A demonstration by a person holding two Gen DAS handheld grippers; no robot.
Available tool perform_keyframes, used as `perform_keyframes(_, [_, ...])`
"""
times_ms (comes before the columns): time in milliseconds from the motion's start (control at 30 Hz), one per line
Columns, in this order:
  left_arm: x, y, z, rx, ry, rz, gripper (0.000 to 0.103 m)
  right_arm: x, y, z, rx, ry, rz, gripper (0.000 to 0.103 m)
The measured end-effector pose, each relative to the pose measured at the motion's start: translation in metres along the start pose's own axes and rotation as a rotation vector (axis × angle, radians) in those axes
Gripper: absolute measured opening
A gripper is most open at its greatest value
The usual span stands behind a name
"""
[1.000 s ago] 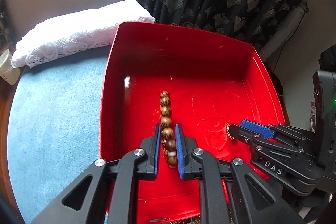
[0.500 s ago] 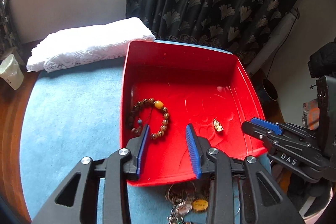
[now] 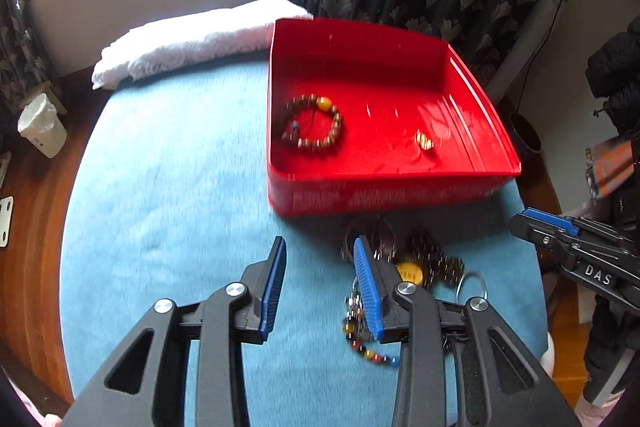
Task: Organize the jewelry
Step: 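Open both tools to drop the bracelet and pendant in the red tin, then reach the left tool to the multicolour bracelet while the right tool reaches the black necklace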
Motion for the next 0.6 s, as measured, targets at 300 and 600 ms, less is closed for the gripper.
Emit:
perform_keyframes(300, [-0.051,0.004,0.01,-0.007,-0.119,-0.008,0.035,-0.06,-0.008,0.003,0.027,-0.107,0.022,0.031])
perform_keyframes(600, [-0.073,0.009,0.02,-0.01,-0.162,-0.009,0.039,-0.085,-0.015,0.004,0.063,-0.154,0.008,0.032])
Point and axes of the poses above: each gripper's, at about its wrist camera, not at the fingertips, and z roughly the way its jaws point, y to its right, x to its top, the point moved 1 cm from there along z, roughly the way its jaws point, and after that the axes turned 11 degrees about y, right-handed, at the moved point
